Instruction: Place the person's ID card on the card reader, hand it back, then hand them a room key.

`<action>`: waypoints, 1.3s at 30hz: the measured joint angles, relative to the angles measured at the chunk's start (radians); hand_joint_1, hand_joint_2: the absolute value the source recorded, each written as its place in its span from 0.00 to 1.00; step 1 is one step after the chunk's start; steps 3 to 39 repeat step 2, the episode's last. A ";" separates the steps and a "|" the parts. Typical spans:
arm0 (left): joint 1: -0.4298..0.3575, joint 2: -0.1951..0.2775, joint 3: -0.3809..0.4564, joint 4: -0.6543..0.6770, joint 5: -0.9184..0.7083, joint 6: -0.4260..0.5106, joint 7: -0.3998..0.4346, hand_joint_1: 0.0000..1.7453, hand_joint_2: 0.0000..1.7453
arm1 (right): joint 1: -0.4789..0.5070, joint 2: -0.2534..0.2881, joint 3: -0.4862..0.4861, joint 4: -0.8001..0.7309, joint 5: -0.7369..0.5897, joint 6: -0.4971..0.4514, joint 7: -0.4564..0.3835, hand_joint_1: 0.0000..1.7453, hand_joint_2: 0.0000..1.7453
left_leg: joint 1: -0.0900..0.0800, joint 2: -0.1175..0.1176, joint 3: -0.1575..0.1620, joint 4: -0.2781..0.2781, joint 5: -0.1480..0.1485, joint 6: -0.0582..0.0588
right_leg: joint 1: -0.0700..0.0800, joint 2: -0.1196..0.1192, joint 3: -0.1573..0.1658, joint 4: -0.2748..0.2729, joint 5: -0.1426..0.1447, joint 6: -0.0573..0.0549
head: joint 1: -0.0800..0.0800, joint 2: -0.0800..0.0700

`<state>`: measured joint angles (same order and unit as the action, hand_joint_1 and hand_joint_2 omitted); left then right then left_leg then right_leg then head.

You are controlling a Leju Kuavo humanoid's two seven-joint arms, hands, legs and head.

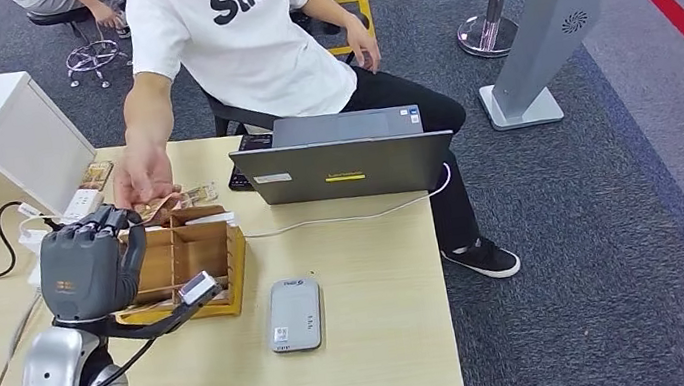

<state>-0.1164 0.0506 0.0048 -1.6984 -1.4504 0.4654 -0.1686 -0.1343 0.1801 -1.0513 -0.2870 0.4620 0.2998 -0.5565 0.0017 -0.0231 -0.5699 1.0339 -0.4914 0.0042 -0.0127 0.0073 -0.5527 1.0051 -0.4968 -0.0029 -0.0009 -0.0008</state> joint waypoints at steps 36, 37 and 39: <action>-0.001 -0.001 0.007 0.000 0.002 0.000 -0.001 1.00 1.00 | 0.000 0.000 0.000 0.001 0.000 0.000 0.001 0.00 1.00 | 0.000 0.000 0.000 0.000 0.000 0.000 | 0.000 0.000 0.000 0.000 0.000 0.000 | 0.000 0.000; -0.001 -0.001 0.007 0.000 0.002 0.000 -0.001 1.00 1.00 | 0.000 0.000 0.000 0.001 0.000 0.000 0.001 0.00 1.00 | 0.000 0.000 0.000 0.000 0.000 0.000 | 0.000 0.000 0.000 0.000 0.000 0.000 | 0.000 0.000; -0.001 -0.001 0.007 0.000 0.002 0.000 -0.001 1.00 1.00 | 0.000 0.000 0.000 0.001 0.000 0.000 0.001 0.00 1.00 | 0.000 0.000 0.000 0.000 0.000 0.000 | 0.000 0.000 0.000 0.000 0.000 0.000 | 0.000 0.000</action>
